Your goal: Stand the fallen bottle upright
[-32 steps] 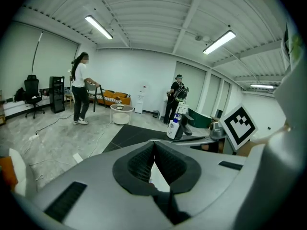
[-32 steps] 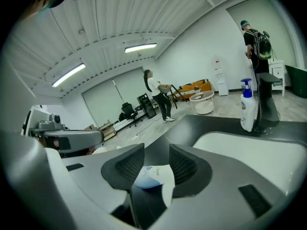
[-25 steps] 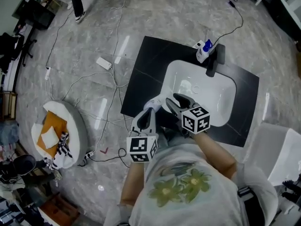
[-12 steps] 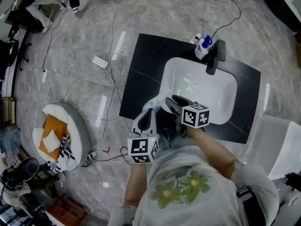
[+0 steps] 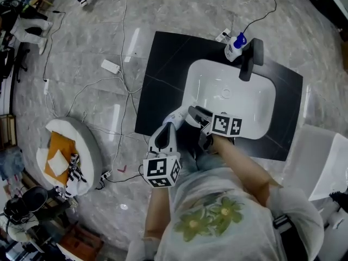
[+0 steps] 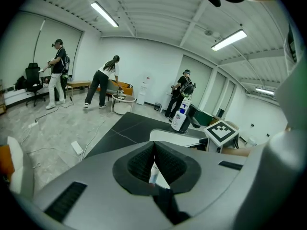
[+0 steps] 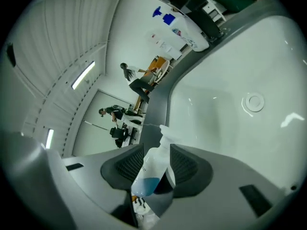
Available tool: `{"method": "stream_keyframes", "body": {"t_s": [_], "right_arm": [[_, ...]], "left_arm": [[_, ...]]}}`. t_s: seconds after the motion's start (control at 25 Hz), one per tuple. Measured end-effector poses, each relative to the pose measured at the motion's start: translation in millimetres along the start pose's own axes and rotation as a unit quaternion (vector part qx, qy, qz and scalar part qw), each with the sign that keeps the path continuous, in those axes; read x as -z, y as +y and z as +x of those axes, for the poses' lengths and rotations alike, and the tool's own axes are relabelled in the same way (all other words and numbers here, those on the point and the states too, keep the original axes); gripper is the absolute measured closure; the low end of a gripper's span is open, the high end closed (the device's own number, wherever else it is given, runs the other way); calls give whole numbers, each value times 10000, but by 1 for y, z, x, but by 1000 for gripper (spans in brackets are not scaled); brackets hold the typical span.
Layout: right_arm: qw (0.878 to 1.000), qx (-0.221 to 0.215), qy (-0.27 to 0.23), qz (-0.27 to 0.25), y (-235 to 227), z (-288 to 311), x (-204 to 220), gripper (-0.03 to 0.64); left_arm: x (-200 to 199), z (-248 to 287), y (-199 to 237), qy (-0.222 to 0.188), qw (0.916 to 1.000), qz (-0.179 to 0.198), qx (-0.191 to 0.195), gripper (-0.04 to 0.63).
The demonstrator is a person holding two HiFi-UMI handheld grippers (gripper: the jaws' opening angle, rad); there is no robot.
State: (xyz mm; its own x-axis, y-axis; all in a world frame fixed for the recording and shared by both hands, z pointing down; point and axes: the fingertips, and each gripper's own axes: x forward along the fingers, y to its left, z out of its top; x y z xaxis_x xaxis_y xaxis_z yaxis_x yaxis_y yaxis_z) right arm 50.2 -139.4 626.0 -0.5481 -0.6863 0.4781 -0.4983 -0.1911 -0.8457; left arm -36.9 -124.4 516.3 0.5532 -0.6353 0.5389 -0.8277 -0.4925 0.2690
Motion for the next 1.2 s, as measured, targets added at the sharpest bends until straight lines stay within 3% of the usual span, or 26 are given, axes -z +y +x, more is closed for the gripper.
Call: {"method": "stream_keyframes", "body": {"t_s": [0.28,0.68,1.2], "right_arm": [[9964,-207,-28,824,-16,15,0,462],[9898,-376,-52,1370,-27,28,-1,460],[9866,-460,-106,1561,-28,29,-4,465]], "left_arm": [[8,10,-3,77,9999,-56,39,577],[13,10,1,137,9998,-107,-25,577],[15,5,-3,115,9999,-118,-30,577]]}}
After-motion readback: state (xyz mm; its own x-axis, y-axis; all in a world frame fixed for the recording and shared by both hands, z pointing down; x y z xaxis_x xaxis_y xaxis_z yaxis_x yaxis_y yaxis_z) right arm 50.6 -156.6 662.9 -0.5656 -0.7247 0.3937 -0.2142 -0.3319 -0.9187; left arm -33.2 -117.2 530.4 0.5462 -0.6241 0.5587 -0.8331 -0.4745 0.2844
